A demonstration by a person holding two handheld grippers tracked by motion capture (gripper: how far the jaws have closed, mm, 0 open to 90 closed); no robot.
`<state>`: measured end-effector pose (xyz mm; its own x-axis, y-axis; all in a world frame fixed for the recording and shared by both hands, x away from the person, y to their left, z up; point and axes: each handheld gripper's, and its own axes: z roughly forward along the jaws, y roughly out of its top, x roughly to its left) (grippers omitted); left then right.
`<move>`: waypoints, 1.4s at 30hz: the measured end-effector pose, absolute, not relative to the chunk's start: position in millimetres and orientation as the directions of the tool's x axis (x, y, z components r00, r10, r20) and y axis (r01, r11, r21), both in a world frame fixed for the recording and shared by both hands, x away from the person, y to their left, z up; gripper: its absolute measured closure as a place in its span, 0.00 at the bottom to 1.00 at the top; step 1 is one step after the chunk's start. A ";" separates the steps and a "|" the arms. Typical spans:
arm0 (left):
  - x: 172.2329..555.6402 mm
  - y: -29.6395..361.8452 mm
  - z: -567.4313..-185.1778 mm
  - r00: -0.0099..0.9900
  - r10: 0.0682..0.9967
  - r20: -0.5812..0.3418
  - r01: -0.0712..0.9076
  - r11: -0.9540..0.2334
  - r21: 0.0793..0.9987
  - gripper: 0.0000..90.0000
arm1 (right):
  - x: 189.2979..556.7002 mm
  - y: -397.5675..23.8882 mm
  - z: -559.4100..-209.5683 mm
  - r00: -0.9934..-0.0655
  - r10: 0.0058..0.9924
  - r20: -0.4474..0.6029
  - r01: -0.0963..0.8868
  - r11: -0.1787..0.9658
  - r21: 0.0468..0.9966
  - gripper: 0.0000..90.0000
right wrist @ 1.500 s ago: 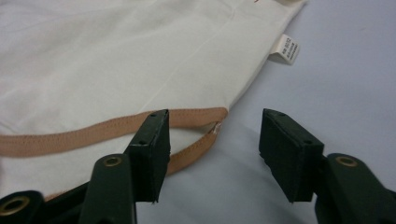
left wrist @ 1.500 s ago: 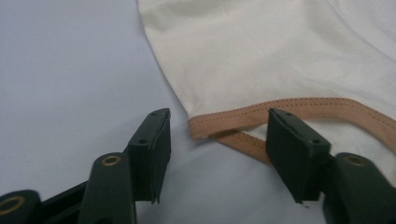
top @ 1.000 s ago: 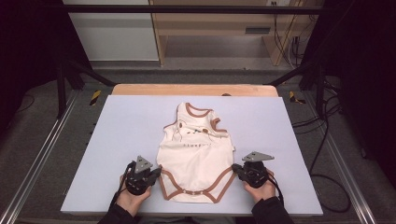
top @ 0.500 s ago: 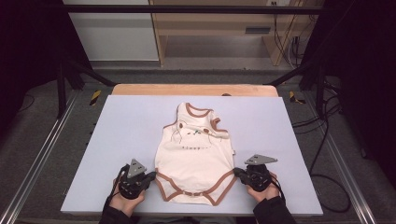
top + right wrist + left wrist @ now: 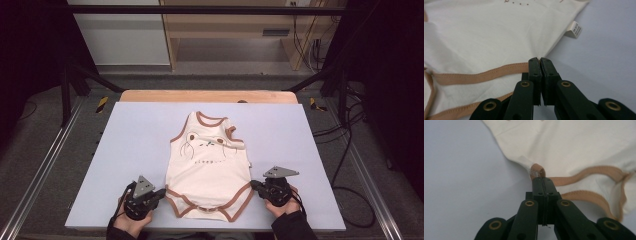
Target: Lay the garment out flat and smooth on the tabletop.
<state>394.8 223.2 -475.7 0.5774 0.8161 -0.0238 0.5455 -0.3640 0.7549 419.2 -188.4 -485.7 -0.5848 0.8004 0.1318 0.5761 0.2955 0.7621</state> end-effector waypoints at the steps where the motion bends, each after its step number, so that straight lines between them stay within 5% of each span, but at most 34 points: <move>1: 396.4 225.7 -476.3 0.573 0.819 -0.033 0.556 -0.358 0.750 1.00 | 416.3 -186.7 -484.7 -0.591 0.795 0.139 0.577 0.296 0.761 0.97; 11: 391.6 215.1 -481.5 0.604 0.797 0.006 0.545 -0.418 0.727 1.00 | 415.2 -195.1 -487.4 -0.566 0.812 0.143 0.606 0.292 0.740 0.96; 13: 392.5 216.2 -481.8 0.596 0.803 0.003 0.542 -0.406 0.735 0.99 | 415.4 -192.1 -489.3 -0.573 0.810 0.125 0.591 0.303 0.748 0.84; 17: 398.6 221.8 -475.8 0.573 0.819 -0.032 0.521 -0.334 0.786 0.72 | 418.5 -193.8 -481.0 -0.587 0.802 0.107 0.510 0.264 0.819 0.50; 19: 405.2 227.4 -471.6 0.574 0.817 -0.057 0.497 -0.292 0.817 0.56 | 423.8 -196.9 -473.4 -0.584 0.805 0.104 0.466 0.227 0.855 0.42; 27: 433.6 240.2 -455.1 0.618 0.782 -0.073 0.445 -0.271 0.854 0.11 | 474.5 -202.6 -451.7 -0.552 0.824 0.130 0.424 0.142 0.895 0.36; 32: 445.2 245.7 -450.3 0.618 0.784 -0.049 0.402 -0.262 0.877 0.01 | 515.9 -191.8 -445.6 -0.530 0.839 0.125 0.425 0.135 0.895 0.32; 42: 449.4 255.6 -460.5 0.646 0.759 -0.081 0.407 -0.252 0.878 0.00 | 577.1 -169.4 -456.4 -0.491 0.862 0.128 0.472 0.140 0.871 0.29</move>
<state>449.4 255.6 -460.5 0.6457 0.7592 -0.0813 0.4072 -0.2523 0.8778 577.1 -169.4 -456.4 -0.4913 0.8616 0.1279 0.4715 0.1396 0.8707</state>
